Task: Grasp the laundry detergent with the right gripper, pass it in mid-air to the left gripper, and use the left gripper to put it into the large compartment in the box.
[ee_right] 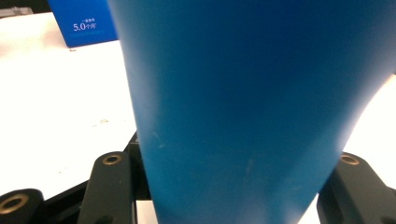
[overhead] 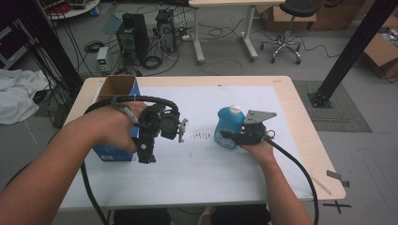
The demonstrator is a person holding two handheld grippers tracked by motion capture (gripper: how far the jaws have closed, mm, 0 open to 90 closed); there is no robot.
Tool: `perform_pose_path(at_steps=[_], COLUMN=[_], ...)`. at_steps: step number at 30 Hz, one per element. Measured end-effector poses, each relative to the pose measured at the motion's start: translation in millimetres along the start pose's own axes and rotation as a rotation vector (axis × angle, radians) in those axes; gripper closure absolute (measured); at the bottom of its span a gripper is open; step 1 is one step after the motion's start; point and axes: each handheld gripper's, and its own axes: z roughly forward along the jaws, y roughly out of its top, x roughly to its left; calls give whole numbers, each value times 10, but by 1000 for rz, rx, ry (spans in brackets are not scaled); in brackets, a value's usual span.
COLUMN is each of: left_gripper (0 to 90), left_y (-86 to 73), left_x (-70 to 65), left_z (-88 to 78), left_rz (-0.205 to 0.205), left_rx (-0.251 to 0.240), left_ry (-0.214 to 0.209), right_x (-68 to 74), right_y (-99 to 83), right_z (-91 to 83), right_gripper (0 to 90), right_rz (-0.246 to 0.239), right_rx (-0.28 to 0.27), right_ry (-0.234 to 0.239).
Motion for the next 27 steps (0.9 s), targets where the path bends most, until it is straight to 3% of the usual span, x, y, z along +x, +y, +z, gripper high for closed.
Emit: perform_pose_path(at_steps=[4,7,19,27], left_gripper=[3,3,3,3], left_y=[-5,-17,30,77], left_x=[2,3,74,115], left_z=[-18,-28,-93,-123], left_rz=[2,-7,-2,0], left_rx=[1,0,-1,-6], left_ry=[4,-3,9,9], right_x=[-3,14,70,172], right_y=[4,24,352,540], right_z=[-7,-20,-317,-373], right_gripper=[461,470,480,478], right_rz=[8,-16,-95,-139], right_rx=[0,7,-11,-9], right_ry=[4,-3,111,179])
